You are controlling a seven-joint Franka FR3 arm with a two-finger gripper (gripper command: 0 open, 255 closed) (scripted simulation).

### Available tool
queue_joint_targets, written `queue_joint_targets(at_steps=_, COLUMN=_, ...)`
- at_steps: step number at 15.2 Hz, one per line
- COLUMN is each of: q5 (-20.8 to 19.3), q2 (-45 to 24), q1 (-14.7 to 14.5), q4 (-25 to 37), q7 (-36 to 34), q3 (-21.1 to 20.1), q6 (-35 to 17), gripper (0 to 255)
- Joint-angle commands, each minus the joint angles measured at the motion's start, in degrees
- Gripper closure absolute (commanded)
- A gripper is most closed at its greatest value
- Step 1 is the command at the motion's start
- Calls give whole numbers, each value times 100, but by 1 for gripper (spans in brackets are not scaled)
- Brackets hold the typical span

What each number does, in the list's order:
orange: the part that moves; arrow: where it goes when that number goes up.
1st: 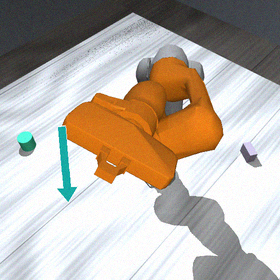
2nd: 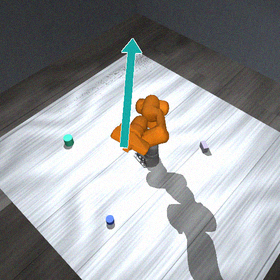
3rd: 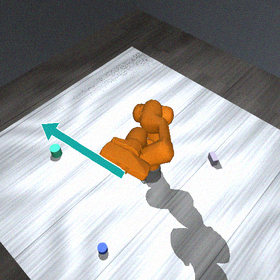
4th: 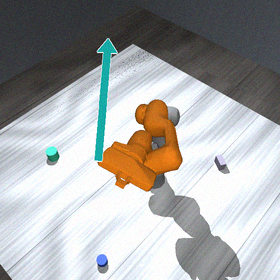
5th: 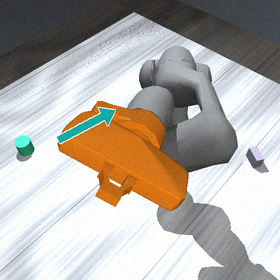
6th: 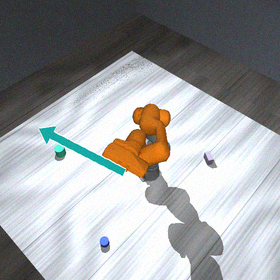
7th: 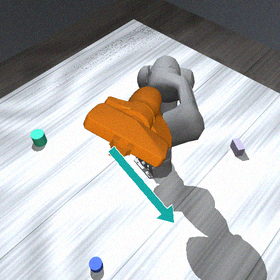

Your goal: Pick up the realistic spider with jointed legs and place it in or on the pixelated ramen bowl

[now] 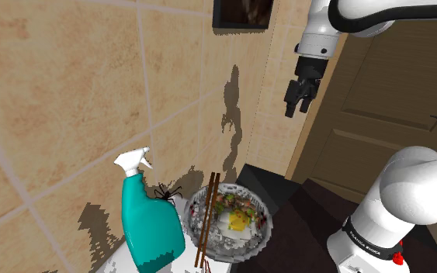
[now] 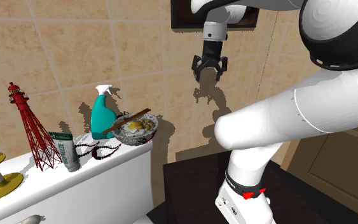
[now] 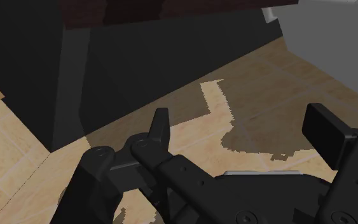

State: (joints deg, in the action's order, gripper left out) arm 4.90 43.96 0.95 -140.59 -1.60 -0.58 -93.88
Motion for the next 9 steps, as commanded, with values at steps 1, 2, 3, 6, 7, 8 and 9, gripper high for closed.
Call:
queue_joint_targets(at_steps=1, q5=0, q2=0, q1=0, q4=0, q7=0, q3=0, q6=0, gripper=0)
queue_joint_targets(at_steps=2, q5=94, q2=-33, q1=-49, q4=-43, q7=-149, q3=-126, q6=-86, gripper=0)
queue_joint_targets(at_steps=3, q5=188, q2=-76, q1=-97, q4=-78, q7=-298, q3=-253, q6=-175, gripper=0)
queue_joint_targets(at_steps=6, q5=457, q2=-257, q1=-242, q4=-139, q7=-739, q3=-634, q6=-457, gripper=0)
queue_joint_targets(at_steps=7, q5=541, q2=-336, q1=-289, q4=-144, q7=-885, q3=-760, q6=-556, gripper=0)
queue_joint_targets(at_steps=8, q5=622, q2=-423, q1=-334, q4=-141, q7=-1030, q3=-887, q6=-657, gripper=0)
queue_joint_targets(at_steps=9, q5=700, q2=-519, q1=-377, q4=-130, q7=-1175, q3=-1014, q6=-760, gripper=0)
